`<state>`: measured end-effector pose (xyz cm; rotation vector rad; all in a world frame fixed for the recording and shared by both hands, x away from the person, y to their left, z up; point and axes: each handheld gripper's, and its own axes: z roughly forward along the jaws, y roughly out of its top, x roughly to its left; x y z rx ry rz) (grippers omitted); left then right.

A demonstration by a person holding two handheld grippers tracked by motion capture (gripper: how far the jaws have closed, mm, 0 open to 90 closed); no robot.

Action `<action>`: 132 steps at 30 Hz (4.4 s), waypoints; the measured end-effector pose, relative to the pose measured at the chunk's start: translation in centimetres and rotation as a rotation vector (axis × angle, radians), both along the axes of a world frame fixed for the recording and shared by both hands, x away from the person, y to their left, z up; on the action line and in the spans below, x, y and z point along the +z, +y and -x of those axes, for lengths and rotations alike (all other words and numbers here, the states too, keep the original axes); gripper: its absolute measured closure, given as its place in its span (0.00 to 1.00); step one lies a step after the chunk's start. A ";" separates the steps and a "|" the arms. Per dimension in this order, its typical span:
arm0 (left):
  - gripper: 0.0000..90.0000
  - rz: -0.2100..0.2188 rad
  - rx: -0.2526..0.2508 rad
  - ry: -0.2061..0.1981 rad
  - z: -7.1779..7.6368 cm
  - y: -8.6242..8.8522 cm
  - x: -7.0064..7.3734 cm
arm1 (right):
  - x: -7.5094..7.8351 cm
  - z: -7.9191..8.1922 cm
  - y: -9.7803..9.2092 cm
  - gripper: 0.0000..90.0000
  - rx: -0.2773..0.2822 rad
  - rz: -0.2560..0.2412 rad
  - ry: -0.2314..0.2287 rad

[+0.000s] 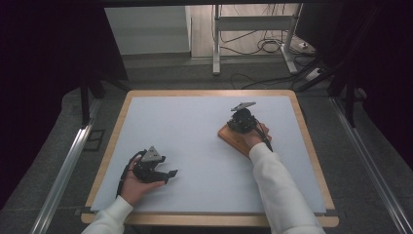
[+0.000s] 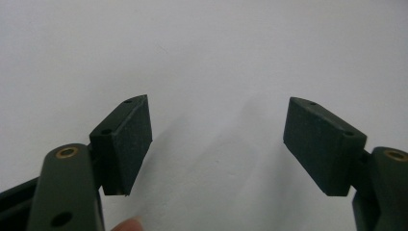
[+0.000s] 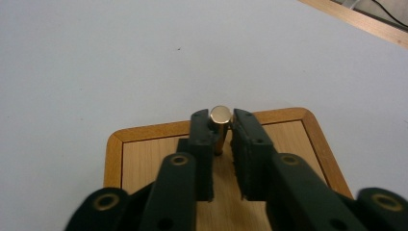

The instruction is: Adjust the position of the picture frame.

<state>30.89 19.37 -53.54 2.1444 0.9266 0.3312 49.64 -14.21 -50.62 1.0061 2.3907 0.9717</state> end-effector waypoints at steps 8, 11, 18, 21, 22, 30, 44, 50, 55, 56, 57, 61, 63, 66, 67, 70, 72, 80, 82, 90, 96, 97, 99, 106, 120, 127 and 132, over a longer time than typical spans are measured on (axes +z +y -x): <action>0.28 -0.003 -0.004 -0.009 0.1 -0.1 0.0 | 0.2 0.0 0.2 0.94 -0.012 0.013 0.012; 0.28 -0.004 -0.005 -0.010 0.0 0.0 0.0 | 0.3 0.0 0.2 0.94 -0.013 0.022 0.017; 0.28 -0.005 -0.004 -0.009 0.0 0.1 0.0 | 1.3 0.3 0.3 0.95 -0.012 0.035 0.019; 0.28 -0.006 -0.008 -0.009 -0.1 0.0 0.0 | 1.7 0.6 0.1 0.95 -0.006 0.026 0.015; 0.28 -0.007 -0.009 -0.010 0.0 0.0 0.0 | 1.9 0.8 0.0 0.95 -0.003 0.022 0.012; 0.28 -0.009 -0.011 -0.010 0.0 -0.1 0.0 | 3.3 3.7 0.5 0.95 0.065 0.004 0.013; 0.28 -0.007 -0.012 -0.019 0.1 -0.2 0.1 | 1.6 9.6 6.1 0.94 0.265 0.008 0.042; 0.28 -0.006 -0.010 -0.023 0.1 -0.1 0.2 | 1.0 11.2 8.6 0.94 0.325 0.036 0.047; 0.28 -0.003 -0.011 -0.024 0.2 0.0 0.3 | 0.4 11.1 9.9 0.94 0.333 0.049 0.049; 0.28 -0.003 -0.011 -0.024 0.2 0.0 0.3 | 0.3 11.0 10.1 0.94 0.332 0.048 0.047; 0.28 -0.002 -0.010 -0.024 0.1 0.0 0.2 | 0.1 10.8 10.2 0.94 0.327 0.045 0.048; 0.28 -0.003 -0.011 -0.021 0.1 0.1 0.2 | -0.2 10.5 10.4 0.94 0.324 0.037 0.050; 0.28 -0.005 -0.013 -0.021 0.1 0.0 0.2 | -0.2 10.4 10.3 0.93 0.335 0.031 0.050; 0.28 -0.008 -0.015 -0.022 0.1 0.0 0.2 | 0.2 10.4 9.8 0.66 0.336 -0.006 0.046; 0.28 -0.007 -0.017 -0.023 0.1 0.0 0.2 | 0.4 10.6 9.5 0.60 0.317 0.001 0.023; 0.28 -0.011 -0.021 -0.023 0.1 -0.1 0.2 | 1.3 10.9 7.9 0.49 0.291 -0.013 -0.007; 0.28 -0.012 -0.023 -0.024 0.1 -0.1 0.1 | 1.9 11.0 6.5 0.46 0.270 -0.031 -0.012; 0.28 -0.016 -0.027 -0.028 0.2 -0.5 0.2 | 3.0 10.1 0.8 0.51 0.157 0.001 -0.037; 0.28 -0.017 -0.027 -0.025 0.2 -0.6 0.2 | 2.8 9.3 -0.2 0.62 0.124 0.008 -0.029; 0.28 -0.018 -0.033 -0.028 0.2 -0.8 0.2 | 2.1 5.7 -1.3 1.00 0.083 0.058 -0.018; 0.28 -0.015 -0.030 -0.029 0.2 -0.6 0.3 | 1.4 3.5 -0.5 1.00 0.081 0.100 0.022; 0.28 -0.014 -0.031 -0.032 0.2 -0.6 0.2 | 1.2 3.2 -0.4 1.00 0.083 0.103 0.028; 0.28 -0.016 -0.036 -0.033 0.2 -0.7 0.3 | 0.7 2.9 -0.1 1.00 0.107 0.128 0.052; 0.28 -0.018 -0.038 -0.031 0.2 -0.8 0.2 | 0.3 3.1 -0.1 1.00 0.118 0.158 0.051; 0.28 -0.024 -0.054 -0.032 0.3 -1.2 0.2 | 0.5 3.1 0.0 1.00 0.151 0.176 0.051; 0.28 -0.014 -0.047 -0.033 0.3 -1.0 0.2 | 0.3 2.8 0.5 1.00 0.157 0.210 0.055; 0.28 -0.016 -0.051 -0.032 0.3 -1.1 0.2 | 0.7 3.2 0.2 1.00 0.157 0.202 0.044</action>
